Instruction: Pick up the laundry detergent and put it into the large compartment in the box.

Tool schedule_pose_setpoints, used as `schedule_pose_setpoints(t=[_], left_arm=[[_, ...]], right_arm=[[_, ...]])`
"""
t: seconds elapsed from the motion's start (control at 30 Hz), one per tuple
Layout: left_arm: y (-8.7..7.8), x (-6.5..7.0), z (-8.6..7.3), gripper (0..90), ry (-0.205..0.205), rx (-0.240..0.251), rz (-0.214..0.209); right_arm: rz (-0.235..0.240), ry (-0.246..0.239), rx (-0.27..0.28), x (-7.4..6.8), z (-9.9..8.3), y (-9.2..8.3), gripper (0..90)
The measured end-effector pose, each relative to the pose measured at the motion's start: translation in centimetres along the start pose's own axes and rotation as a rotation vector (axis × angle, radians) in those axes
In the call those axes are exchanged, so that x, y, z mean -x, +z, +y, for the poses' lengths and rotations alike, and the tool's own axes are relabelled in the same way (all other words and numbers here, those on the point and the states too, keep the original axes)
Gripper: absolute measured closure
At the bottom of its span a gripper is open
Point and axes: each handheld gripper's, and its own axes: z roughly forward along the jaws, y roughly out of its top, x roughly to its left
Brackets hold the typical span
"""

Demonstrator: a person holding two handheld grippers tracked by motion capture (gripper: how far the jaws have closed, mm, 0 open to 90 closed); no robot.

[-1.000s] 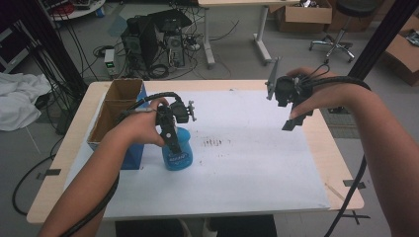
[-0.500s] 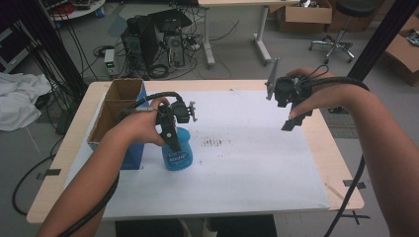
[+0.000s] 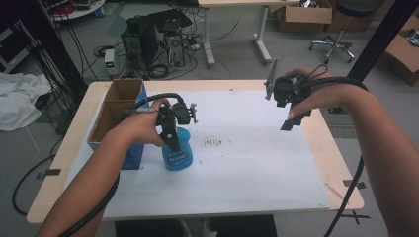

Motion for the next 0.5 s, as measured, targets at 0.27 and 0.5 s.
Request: schedule_pose_setpoints(t=[0.27, 0.5], left_arm=[[0.23, 0.03, 0.09, 33.4, 0.004, -0.005, -0.015], [0.28, 0.06, 0.26, 36.7, 0.008, -0.020, -0.016]], right_arm=[[0.000, 0.006, 0.001, 0.19, -0.10, 0.03, 16.0], [0.003, 0.007, 0.002, 0.26, -0.16, 0.22, 16.0]])
